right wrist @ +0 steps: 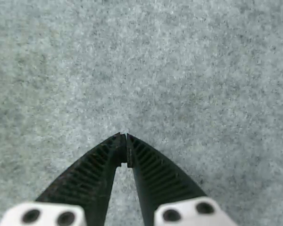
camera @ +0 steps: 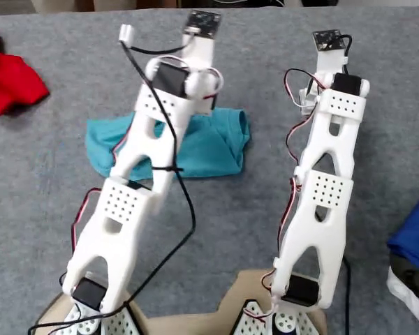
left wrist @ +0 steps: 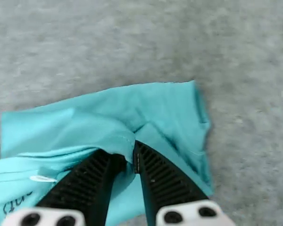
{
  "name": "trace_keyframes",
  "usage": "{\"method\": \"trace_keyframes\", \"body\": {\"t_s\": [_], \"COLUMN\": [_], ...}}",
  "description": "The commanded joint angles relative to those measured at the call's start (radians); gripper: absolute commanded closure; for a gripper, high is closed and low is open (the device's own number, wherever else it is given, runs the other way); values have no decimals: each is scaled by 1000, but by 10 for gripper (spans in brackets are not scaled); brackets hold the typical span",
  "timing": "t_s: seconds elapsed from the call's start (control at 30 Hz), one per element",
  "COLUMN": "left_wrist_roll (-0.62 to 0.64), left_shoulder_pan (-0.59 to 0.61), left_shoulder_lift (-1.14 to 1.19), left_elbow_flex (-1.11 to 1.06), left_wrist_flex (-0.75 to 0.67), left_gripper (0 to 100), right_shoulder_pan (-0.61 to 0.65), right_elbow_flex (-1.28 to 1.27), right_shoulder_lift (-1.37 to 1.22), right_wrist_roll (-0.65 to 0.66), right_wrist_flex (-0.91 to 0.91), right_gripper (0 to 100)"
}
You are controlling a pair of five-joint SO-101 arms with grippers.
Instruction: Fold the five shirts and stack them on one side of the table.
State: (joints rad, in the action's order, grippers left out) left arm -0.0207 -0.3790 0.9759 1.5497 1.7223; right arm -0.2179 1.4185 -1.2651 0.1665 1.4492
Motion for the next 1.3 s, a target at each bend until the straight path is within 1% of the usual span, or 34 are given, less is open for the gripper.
{"method": "trace_keyframes", "body": {"t_s": [0.0,0.1,0.23,0.37,0.53,0.6,0.67,0.73,0.77,0.87,1.03,1.17,1.27], "left_wrist_roll": [-5,-5,-5,-5,-5,-5,5,46,63,77,72,69,3], "left_shoulder_pan": [-52,-89,-127,-141,-141,-138,-135,-129,-117,-57,117,278,368], "left_shoulder_lift": [-65,-64,-64,-64,-64,-73,-74,-76,-76,-76,-76,-65,-64], "left_elbow_flex": [40,37,-78,-204,-247,-247,-242,-224,-199,-84,58,49,-23], "left_wrist_flex": [-44,-61,-141,-212,-235,-232,-229,-209,-189,-133,-77,-34,0], "left_gripper": [981,981,981,980,978,946,881,818,801,796,798,822,836], "right_shoulder_pan": [-22,-22,-22,-22,-22,-22,-22,-22,-22,-21,-18,7,44], "right_elbow_flex": [50,50,50,51,51,51,51,51,51,51,51,82,165], "right_shoulder_lift": [2,2,2,2,2,2,2,2,2,2,4,24,51], "right_wrist_roll": [-5,-5,-5,-5,-5,-3,-3,-3,-3,-2,-2,-2,2], "right_wrist_flex": [-15,-15,-15,-15,-15,-15,-15,-12,-11,-8,-2,61,160], "right_gripper": [986,986,986,986,986,986,985,985,985,985,984,986,984]}}
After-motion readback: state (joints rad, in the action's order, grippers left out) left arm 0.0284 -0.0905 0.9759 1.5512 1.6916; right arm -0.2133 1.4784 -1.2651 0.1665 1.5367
